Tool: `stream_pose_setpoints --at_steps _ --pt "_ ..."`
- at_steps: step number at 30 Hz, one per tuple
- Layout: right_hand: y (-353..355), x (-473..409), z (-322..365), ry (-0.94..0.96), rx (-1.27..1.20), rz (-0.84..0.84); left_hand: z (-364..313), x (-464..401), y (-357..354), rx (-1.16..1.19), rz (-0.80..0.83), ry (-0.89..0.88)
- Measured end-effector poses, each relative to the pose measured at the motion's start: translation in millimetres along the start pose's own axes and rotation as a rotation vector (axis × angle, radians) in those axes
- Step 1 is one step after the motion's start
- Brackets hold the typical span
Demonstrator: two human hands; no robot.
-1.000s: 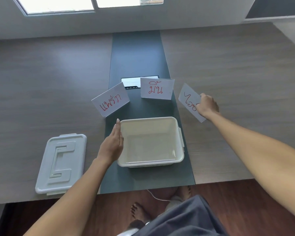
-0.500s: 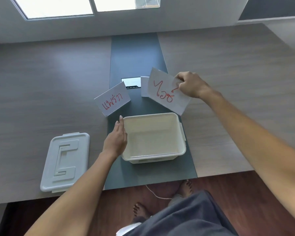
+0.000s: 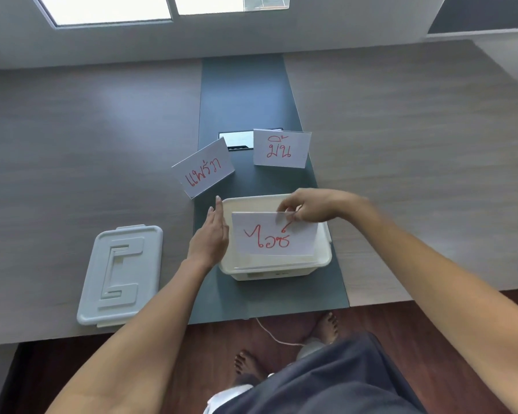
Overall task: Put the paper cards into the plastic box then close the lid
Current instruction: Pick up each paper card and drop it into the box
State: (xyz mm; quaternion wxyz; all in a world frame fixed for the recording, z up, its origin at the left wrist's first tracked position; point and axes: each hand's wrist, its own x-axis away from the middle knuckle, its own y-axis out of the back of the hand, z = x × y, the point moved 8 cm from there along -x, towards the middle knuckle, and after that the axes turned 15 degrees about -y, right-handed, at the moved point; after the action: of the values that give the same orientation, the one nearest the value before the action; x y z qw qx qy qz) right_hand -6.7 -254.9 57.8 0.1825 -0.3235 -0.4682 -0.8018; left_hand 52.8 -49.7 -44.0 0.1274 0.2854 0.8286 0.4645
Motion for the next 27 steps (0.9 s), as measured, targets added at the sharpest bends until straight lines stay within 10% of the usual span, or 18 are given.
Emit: stream_pose_setpoints --at_steps 20,27 --pt "-79.2 -18.1 -22.8 -0.053 0.019 0.288 -0.2 1.0 -0.9 -0.003 -0.013 0.012" --pt "-21.6 -32.4 -6.8 0.042 -0.054 -0.071 -1.5 0.4 -0.1 -0.028 -0.016 0.001"
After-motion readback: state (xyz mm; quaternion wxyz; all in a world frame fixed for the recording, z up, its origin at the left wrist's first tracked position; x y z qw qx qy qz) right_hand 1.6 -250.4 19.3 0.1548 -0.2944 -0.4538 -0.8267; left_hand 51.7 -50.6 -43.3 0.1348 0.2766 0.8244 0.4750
